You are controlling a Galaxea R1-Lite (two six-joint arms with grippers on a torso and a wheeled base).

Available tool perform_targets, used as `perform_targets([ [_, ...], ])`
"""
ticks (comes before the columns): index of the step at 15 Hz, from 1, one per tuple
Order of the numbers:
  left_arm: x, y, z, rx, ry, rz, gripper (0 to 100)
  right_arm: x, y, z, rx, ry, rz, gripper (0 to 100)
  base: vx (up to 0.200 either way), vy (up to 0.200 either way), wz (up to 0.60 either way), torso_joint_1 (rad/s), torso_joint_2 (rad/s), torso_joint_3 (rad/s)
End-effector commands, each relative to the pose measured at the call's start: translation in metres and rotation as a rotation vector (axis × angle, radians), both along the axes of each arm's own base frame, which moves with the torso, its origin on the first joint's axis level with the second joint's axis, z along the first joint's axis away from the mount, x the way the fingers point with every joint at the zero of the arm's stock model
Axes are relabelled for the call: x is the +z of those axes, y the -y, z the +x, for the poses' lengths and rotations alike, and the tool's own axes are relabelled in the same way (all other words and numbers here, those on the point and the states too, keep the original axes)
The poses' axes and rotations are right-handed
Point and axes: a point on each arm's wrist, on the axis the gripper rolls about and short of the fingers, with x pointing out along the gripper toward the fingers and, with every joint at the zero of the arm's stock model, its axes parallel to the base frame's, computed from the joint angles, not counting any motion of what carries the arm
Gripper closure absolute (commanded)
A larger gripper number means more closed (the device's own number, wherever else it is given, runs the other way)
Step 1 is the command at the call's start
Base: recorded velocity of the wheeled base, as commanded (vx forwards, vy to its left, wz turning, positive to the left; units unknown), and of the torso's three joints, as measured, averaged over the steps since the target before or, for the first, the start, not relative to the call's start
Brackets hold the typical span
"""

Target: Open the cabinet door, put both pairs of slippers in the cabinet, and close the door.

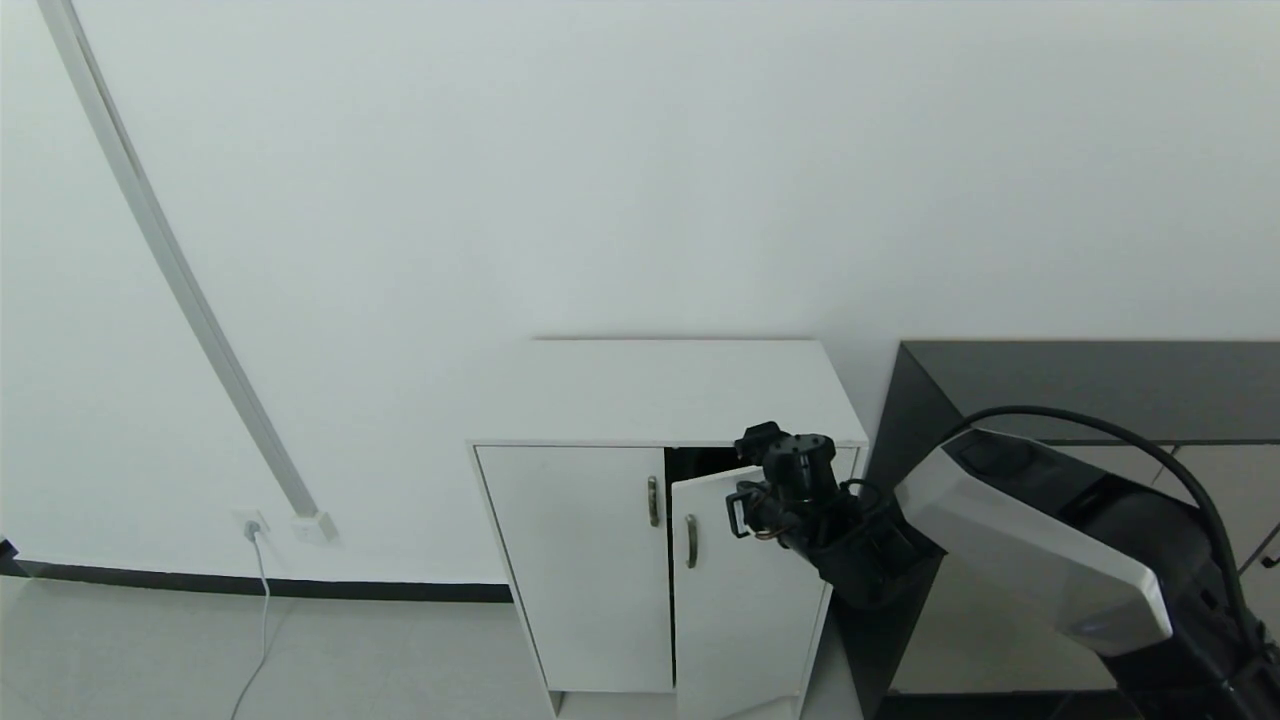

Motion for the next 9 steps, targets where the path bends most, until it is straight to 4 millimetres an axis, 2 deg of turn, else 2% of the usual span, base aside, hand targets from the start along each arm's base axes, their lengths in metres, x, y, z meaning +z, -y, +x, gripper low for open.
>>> perform_targets([
  [1,0.000,0.000,0.000,0.001,-0.002,0.000,100,-0.003,-0.001,0.007,-0.007,0.003,0.002,100,0.000,0.000,0.00,0.000,0.00,0.000],
  [2,0.000,0.000,0.000,0.001,0.000,0.000,100,-0.003,-0.002,0.015,-0.013,0.010,0.006,100,0.000,0.000,0.00,0.000,0.00,0.000],
  [9,0.000,0.000,0.000,0.001,0.000,0.000,100,-0.002,-0.006,0.034,-0.027,-0.003,-0.003,100,0.000,0.000,0.00,0.000,0.00,0.000],
])
